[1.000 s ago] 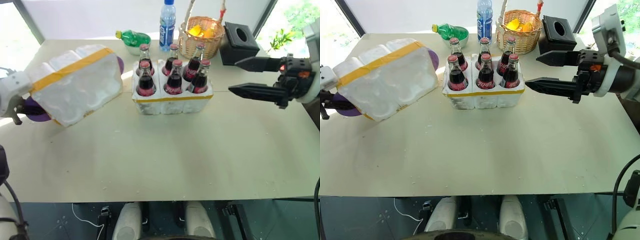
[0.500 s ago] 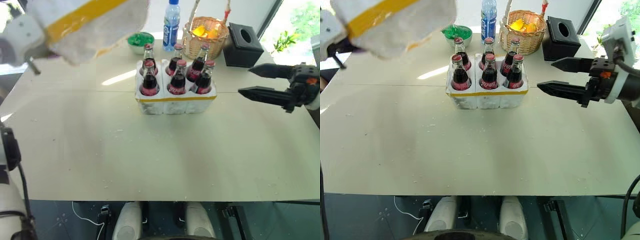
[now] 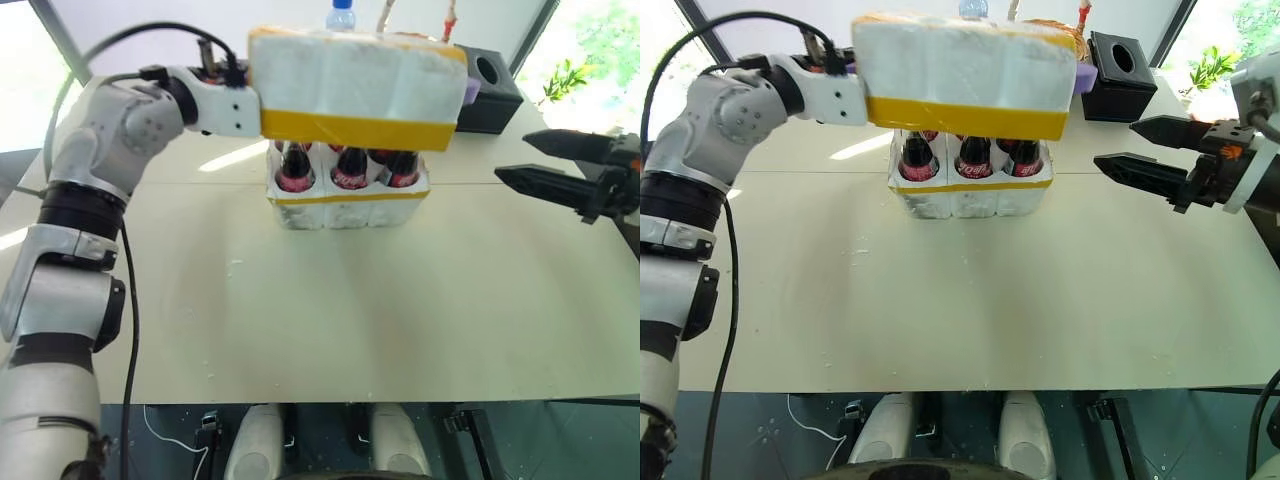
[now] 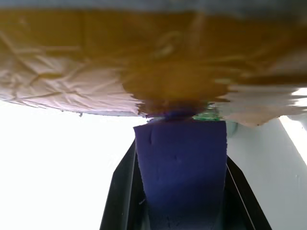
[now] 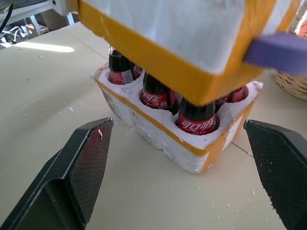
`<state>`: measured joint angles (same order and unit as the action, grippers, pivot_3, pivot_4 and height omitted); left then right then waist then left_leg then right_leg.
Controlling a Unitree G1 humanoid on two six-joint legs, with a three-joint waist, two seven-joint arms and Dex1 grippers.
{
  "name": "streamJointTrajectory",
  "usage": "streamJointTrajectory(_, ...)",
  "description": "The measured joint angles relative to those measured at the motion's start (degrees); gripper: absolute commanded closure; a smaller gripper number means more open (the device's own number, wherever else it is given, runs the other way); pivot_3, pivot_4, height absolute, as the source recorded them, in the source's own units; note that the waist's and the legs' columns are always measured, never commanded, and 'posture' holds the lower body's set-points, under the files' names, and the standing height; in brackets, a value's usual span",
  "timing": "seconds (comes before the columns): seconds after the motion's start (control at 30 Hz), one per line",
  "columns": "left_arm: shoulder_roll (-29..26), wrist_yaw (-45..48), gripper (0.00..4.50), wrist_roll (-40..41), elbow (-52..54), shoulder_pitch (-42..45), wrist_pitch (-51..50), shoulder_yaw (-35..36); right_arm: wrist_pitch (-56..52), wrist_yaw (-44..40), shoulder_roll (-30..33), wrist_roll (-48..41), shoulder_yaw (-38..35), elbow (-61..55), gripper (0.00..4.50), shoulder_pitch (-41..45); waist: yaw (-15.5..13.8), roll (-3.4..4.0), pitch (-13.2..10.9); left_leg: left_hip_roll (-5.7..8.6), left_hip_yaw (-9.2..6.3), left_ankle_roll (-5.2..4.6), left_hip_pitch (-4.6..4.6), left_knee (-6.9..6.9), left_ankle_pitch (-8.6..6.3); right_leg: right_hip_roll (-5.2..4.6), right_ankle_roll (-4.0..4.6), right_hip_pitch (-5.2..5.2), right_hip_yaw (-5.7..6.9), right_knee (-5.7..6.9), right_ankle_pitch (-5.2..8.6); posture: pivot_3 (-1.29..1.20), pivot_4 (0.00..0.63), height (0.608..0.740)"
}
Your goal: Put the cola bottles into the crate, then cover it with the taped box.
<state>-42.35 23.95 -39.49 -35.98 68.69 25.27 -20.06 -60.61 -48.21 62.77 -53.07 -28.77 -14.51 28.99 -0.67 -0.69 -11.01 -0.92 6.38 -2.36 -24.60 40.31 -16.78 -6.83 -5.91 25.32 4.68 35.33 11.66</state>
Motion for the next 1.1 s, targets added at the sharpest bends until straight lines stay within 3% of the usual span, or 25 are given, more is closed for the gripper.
streamJointTrajectory(0.1, -0.32, -3.25, 2.72, -4.08, 2.71, -1.90, -0.04, -1.45, -0.21, 1.65, -1.10, -0.63, -0.77, 0.00, 0.00, 0.00, -0.04, 0.00, 0.00, -0.04, -0.02, 0.00, 0.01, 0.00, 0.00, -0.01, 0.00, 0.00, 0.00, -0.02, 0.00, 0.00, 0.150, 0.740)
streamJointTrajectory(0.2, -1.00, -3.29, 1.25, -4.92, 6.44, -6.05, -0.15, -1.59, -0.21, 2.89, -1.53, -1.16, -0.93, -0.01, 0.00, -0.02, -0.03, 0.00, 0.00, -0.05, -0.03, 0.00, 0.01, 0.01, 0.00, -0.01, 0.00, 0.00, -0.01, 0.00, 0.00, 0.00, 0.150, 0.740)
streamJointTrajectory(0.47, -10.02, 0.77, 1.25, 0.82, 25.81, -25.54, -1.01, 5.84, 0.07, 3.59, -2.50, -1.26, -1.04, -0.41, 0.00, -2.80, 0.06, 0.01, 0.01, -0.09, -0.04, 0.00, 0.03, 0.02, 0.00, -0.03, 0.01, -0.01, -0.02, -0.02, 0.00, 0.00, 0.150, 0.740)
streamJointTrajectory(0.67, -13.73, 8.88, 1.25, 21.16, 33.37, -36.44, -3.83, 17.51, 1.48, 2.66, -2.43, -0.69, -1.21, -0.09, 0.00, -5.00, -0.15, 0.04, 0.02, -0.07, -0.12, 0.01, 0.09, 0.10, 0.01, -0.08, 0.01, -0.15, -0.01, -0.02, 0.00, 0.00, 0.150, 0.740)
streamJointTrajectory(0.73, -13.43, 16.33, 1.25, 33.27, 34.60, -37.68, -13.37, 20.58, 2.34, 1.76, -2.10, 0.07, -0.86, 0.87, 0.00, -5.00, 0.02, 0.04, 0.03, -0.08, -0.11, 0.01, 0.13, 0.16, 0.00, -0.08, 0.01, -0.19, -0.01, 0.00, 0.00, 0.00, 0.150, 0.740)
streamJointTrajectory(0.87, -13.48, 33.37, 1.25, 62.85, 31.99, -33.06, -45.25, 29.25, 4.80, -2.55, -0.56, 1.88, 2.88, 4.24, 0.00, -3.13, 0.25, 0.04, 0.02, -0.19, -0.15, 0.01, 0.12, 0.35, 0.01, 0.05, 0.00, -0.21, 0.00, 0.11, 0.02, 0.00, 0.150, 0.740)
streamJointTrajectory(0.97, -20.67, 43.34, 1.25, 74.30, 26.88, -26.96, -63.42, 31.85, 6.51, -6.40, 0.95, 3.00, 6.34, 6.99, 0.00, -0.15, 0.68, 0.05, 0.01, -0.17, -0.15, -0.05, 0.11, 0.42, -0.03, 0.09, -0.03, -0.22, -0.01, 0.12, 0.04, 0.00, 0.150, 0.740)
streamJointTrajectory(1.1, -26.20, 55.12, 1.25, 77.49, 22.49, -23.47, -68.69, 31.42, 9.65, -10.17, 1.33, 6.53, 11.60, 11.35, 0.00, 4.56, 1.23, 0.09, 0.04, -0.13, -0.15, -0.07, 0.14, 0.40, -0.05, 0.09, -0.02, -0.27, 0.00, 0.05, 0.06, 0.00, 0.150, 0.740)
